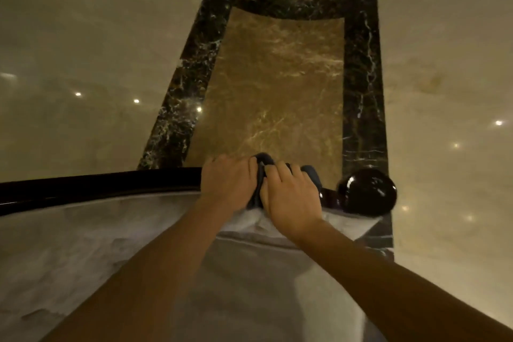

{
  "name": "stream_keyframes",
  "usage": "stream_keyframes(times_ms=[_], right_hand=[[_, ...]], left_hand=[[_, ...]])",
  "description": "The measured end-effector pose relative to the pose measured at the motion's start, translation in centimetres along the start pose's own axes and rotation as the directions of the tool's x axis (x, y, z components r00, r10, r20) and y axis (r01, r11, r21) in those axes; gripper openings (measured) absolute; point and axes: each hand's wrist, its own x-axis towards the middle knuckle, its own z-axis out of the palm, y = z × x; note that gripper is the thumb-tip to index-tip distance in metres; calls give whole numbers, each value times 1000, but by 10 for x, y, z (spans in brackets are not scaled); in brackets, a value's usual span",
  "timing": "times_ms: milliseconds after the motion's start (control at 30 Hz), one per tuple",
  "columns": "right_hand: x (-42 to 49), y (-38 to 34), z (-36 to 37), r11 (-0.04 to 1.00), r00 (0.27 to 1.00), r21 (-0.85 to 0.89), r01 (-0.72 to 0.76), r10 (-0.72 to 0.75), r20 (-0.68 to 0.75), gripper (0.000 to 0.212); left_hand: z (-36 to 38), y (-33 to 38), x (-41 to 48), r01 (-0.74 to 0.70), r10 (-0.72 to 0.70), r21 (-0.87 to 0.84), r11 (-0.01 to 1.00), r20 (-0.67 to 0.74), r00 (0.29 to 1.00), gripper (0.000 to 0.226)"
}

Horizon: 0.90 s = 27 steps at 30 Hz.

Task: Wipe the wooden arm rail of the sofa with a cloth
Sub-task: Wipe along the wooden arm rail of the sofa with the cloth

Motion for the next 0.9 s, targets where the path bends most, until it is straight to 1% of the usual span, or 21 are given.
stream_keyframes(times_ms=[67,133,200,233,267,333,400,433,500,567,633,667,733,767,833,867,900], right_hand=[[-3,15,-3,999,998,-32,16,-14,57,26],[-9,27,-2,997,997,-63,55,-51,66,32],[-28,59,-4,991,996,-128,45,-34,83,40],[-34,74,-3,987,998,-155,39,-30,60,43],[-36,89,-5,985,999,-167,33,-26,47,44],[-45,115,-4,988,998,-148,47,-39,58,47],[-45,135,-1,994,999,-102,39,-35,39,48],[-36,144,-1,997,1000,-78,-11,12,10,49],[-17,158,-1,981,980,-35,-191,189,-65,52],[-16,171,1,918,912,57,-392,396,-109,55],[-46,165,11,856,855,125,-502,513,-78,60],[-64,157,17,847,848,121,-518,527,-60,63],[-82,138,24,870,870,64,-489,492,-40,66],[-74,136,22,899,899,34,-436,437,-33,66],[-36,147,13,957,957,-7,-290,290,-6,64],[-16,155,8,966,965,-1,-260,259,24,62],[-2,165,3,953,955,65,-296,292,60,58]], left_hand=[[-6,15,10,-1,1,43,999,-21,1000,28],[-8,26,9,38,-42,81,996,45,998,29],[-11,53,15,120,-125,74,990,71,990,31],[-14,60,21,175,-180,62,983,96,979,30],[-15,63,30,179,-185,59,982,115,976,25],[-17,80,39,81,-93,71,994,187,978,19],[-18,103,38,-29,5,96,995,235,972,21],[-16,111,39,-74,53,86,994,227,972,22],[-14,117,45,-110,99,57,992,173,980,22],[-8,115,49,-135,126,94,986,99,987,28],[-7,112,42,-124,117,122,985,62,991,41],[-5,113,39,-122,116,125,985,57,992,42],[-2,117,34,-159,145,152,975,98,985,33],[-2,118,35,-174,159,151,973,108,981,25],[-2,118,39,-210,189,180,961,127,974,17],[-2,117,41,-217,197,189,958,121,973,16],[-2,118,42,-211,195,184,960,101,976,18]])
